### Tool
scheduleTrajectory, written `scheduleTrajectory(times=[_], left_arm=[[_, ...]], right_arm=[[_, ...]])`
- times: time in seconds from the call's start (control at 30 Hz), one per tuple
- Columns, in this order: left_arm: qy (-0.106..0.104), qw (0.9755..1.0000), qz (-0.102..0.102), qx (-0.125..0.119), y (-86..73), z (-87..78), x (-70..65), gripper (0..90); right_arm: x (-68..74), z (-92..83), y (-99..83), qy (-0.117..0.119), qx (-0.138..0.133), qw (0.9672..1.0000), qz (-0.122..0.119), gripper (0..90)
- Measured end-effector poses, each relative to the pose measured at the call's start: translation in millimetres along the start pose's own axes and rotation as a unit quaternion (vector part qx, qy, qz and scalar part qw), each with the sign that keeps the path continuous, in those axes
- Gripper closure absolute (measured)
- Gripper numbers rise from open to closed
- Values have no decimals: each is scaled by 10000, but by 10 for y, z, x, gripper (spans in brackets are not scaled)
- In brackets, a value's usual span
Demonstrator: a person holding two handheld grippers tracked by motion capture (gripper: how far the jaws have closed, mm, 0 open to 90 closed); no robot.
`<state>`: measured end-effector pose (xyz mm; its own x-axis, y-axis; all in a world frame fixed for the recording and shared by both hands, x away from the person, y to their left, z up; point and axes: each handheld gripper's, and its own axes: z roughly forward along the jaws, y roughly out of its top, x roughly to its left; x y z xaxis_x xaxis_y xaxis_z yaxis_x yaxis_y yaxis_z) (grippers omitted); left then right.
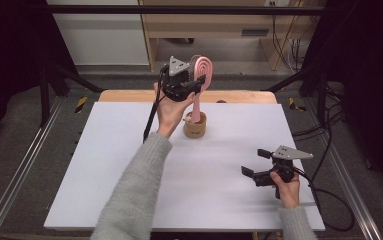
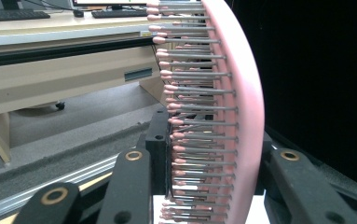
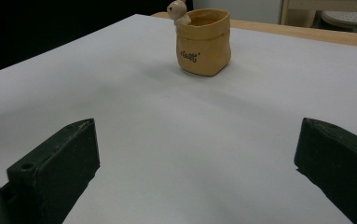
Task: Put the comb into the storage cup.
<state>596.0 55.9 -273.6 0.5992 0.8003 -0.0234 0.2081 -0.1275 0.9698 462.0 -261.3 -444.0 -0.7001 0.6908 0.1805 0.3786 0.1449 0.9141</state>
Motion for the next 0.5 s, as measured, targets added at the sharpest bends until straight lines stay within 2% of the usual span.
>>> scheduleTrajectory(times=[0.5], left_arm=[[62, 9999, 57, 58, -31, 200, 26, 634]], right_arm=[[2, 0, -1, 15, 28, 10000, 8, 4]])
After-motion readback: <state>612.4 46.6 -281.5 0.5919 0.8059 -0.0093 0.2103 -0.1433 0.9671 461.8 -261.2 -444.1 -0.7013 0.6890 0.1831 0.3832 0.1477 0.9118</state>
